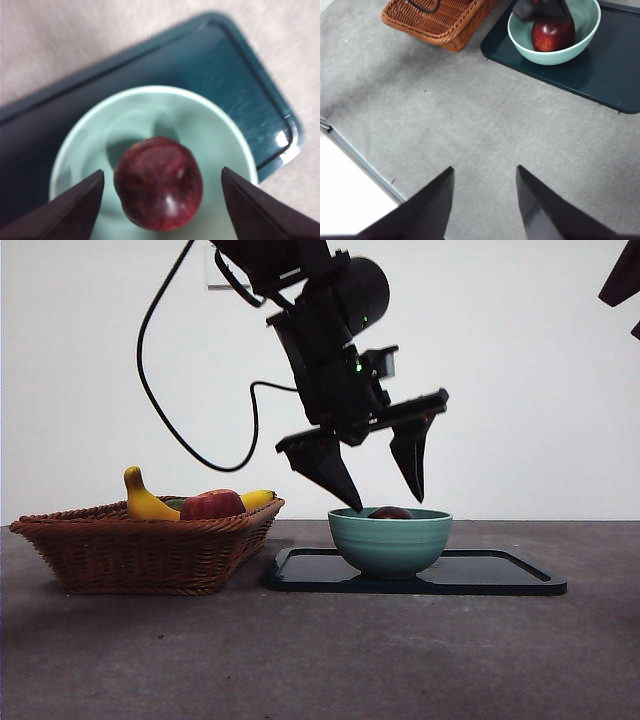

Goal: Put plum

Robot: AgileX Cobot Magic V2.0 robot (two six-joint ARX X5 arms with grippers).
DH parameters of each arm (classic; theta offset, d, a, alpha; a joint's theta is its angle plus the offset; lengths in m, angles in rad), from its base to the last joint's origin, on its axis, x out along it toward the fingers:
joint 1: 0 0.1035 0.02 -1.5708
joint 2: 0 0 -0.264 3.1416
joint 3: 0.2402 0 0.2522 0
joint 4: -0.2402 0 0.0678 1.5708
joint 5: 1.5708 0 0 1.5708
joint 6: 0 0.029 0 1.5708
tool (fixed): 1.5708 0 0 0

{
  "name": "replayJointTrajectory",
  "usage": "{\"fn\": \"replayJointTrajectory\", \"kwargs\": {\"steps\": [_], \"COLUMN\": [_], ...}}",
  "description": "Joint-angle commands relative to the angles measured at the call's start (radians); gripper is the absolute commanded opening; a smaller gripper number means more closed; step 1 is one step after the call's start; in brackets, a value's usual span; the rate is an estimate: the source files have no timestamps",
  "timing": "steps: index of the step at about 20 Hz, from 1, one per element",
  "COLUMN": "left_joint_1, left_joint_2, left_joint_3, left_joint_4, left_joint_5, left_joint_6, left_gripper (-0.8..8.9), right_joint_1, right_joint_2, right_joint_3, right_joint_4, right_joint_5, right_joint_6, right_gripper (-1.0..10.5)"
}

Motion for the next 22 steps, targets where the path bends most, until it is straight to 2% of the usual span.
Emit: {"fn": "replayJointTrajectory", "kwargs": {"steps": [1, 8, 11, 13, 15, 22], "left_joint_1": [-0.014, -0.023, -0.032, -0.035, -0.036, -0.033], "left_joint_2": [0.048, 0.076, 0.077, 0.077, 0.077, -0.058], "left_joint_3": [0.03, 0.03, 0.03, 0.03, 0.03, 0.034], "left_joint_4": [0.009, 0.019, 0.018, 0.004, -0.004, -0.011], "left_joint_5": [-0.006, -0.007, -0.042, -0.044, -0.044, -0.044], "left_joint_6": [0.014, 0.015, 0.02, 0.032, 0.035, 0.047], "left_gripper": [3.7, 3.7, 3.62, 2.64, 2.39, 2.44], "right_joint_1": [0.007, 0.007, 0.007, 0.007, 0.007, 0.007], "right_joint_2": [0.005, 0.005, 0.005, 0.005, 0.005, 0.005], "right_joint_3": [0.009, 0.009, 0.009, 0.009, 0.009, 0.009], "right_joint_4": [0.005, 0.006, 0.006, 0.006, 0.006, 0.005], "right_joint_5": [0.004, 0.005, 0.005, 0.005, 0.005, 0.005], "right_joint_6": [0.01, 0.009, 0.008, 0.008, 0.008, 0.006], "right_gripper": [2.0, 2.0, 2.0, 2.0, 2.0, 2.0]}}
